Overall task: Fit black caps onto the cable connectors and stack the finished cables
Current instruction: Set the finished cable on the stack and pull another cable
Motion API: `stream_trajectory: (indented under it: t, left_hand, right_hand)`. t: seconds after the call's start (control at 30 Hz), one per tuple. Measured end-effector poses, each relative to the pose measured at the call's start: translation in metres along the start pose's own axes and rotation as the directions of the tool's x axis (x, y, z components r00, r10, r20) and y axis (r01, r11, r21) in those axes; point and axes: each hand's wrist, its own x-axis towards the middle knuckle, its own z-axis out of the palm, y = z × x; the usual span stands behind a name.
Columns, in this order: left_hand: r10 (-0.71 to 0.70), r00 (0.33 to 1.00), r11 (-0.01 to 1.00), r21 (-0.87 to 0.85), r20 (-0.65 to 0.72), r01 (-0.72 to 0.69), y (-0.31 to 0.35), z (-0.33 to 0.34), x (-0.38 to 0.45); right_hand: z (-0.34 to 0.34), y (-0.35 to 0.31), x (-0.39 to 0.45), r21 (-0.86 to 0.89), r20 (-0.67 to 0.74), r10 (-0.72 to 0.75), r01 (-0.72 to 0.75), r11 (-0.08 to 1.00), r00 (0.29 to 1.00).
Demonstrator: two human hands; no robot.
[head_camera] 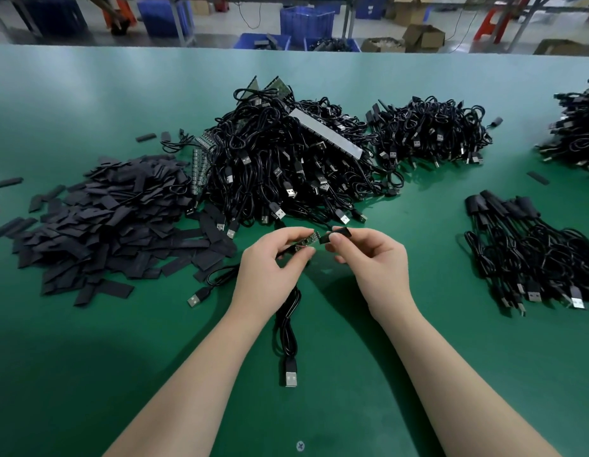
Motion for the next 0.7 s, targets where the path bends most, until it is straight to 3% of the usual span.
stream_trajectory:
  t: [0.53,0.7]
  left_hand:
    - [0.009,0.998,1.000,0.028,0.063,-0.011,-0.0020,-0.0019,0.0014]
    - [-0.027,0.997,1.000,0.004,0.068,0.027,-0.0029,-0.0018,0.0011]
  right_hand:
    - [0.0013,0.0003,-0.0052,-0.090,0.002,-0.123,0.123,0.988,0.992]
    - [0.0004,-0.0033,-0.0050,-0.060,0.039,-0.086,0.088,0.994,0.996]
